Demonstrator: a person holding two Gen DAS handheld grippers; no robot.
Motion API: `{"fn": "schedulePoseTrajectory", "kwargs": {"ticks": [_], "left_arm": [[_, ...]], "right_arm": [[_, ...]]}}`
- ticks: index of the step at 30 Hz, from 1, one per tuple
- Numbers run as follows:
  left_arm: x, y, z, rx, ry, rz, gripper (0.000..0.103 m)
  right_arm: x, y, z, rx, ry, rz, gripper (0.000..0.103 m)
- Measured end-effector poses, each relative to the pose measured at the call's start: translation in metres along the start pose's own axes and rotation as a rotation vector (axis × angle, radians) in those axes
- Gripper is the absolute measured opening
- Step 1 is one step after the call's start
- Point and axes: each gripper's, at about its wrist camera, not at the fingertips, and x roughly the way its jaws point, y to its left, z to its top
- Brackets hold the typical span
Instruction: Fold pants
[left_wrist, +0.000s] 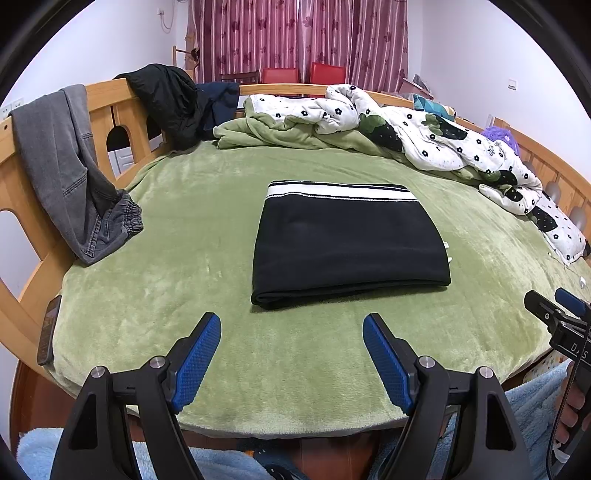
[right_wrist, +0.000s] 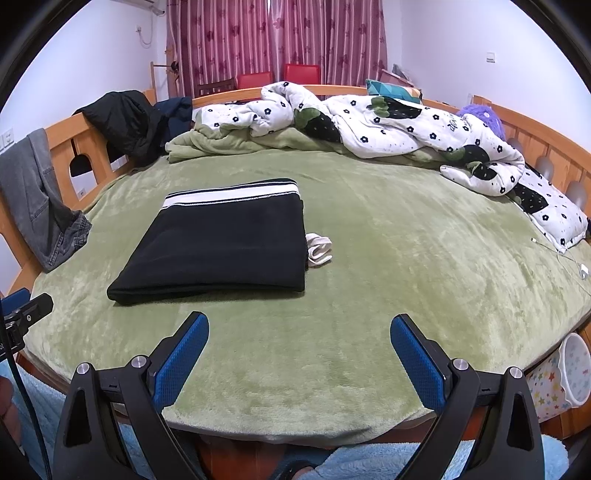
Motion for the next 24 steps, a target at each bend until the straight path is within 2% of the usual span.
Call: {"fn": "schedulePoseTrajectory", "kwargs": {"ticks": [24], "left_arm": [[0.0003, 0.0041, 0.0013, -0.002, -0.007, -0.005, 0.078]], "right_arm": [[-0.0001, 0.0011, -0.0003, -0.006, 0.0, -0.005, 0.098]]}}
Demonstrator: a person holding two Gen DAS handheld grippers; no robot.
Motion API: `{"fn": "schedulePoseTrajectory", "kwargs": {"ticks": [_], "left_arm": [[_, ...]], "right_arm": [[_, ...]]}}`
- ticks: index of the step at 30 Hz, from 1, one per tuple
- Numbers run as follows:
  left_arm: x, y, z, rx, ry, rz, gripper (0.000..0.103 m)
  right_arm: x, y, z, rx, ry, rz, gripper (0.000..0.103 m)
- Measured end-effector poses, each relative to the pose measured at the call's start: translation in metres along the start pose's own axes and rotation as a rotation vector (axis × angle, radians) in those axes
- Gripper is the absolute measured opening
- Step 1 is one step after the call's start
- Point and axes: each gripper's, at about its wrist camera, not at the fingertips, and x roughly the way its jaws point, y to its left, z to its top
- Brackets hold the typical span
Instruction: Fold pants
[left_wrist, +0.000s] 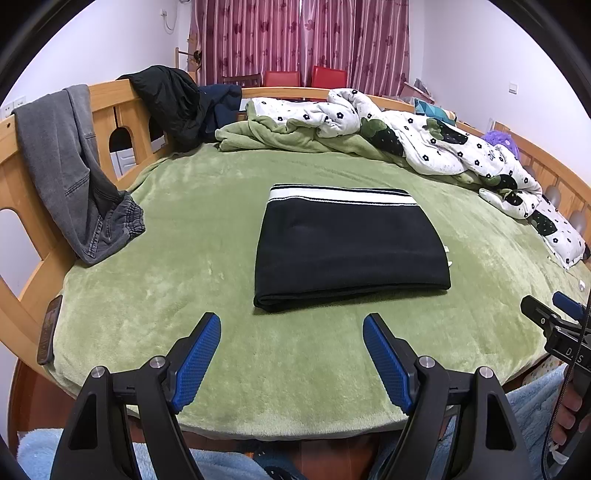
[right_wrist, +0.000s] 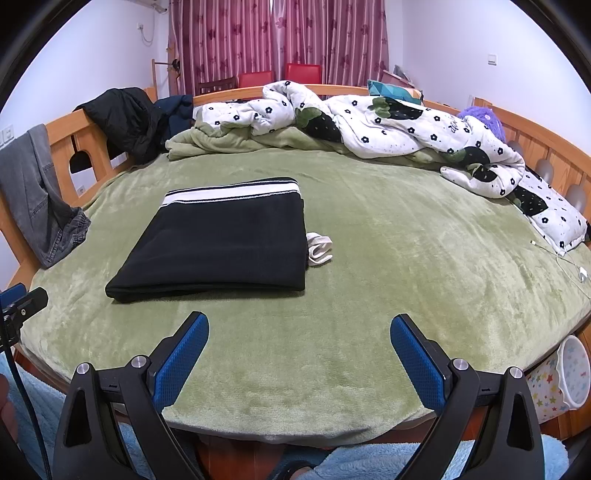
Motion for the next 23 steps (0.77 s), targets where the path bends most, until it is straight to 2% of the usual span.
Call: {"fn": "schedulePoseTrajectory", "kwargs": {"ticks": [23], "left_arm": [[0.0008, 0.0021, -0.0013, -0.001, -0.003, 0.0, 0.078]], "right_arm": [[-0.0003, 0.0035, -0.0006, 0.0, 0.001, -0.003, 0.098]]}}
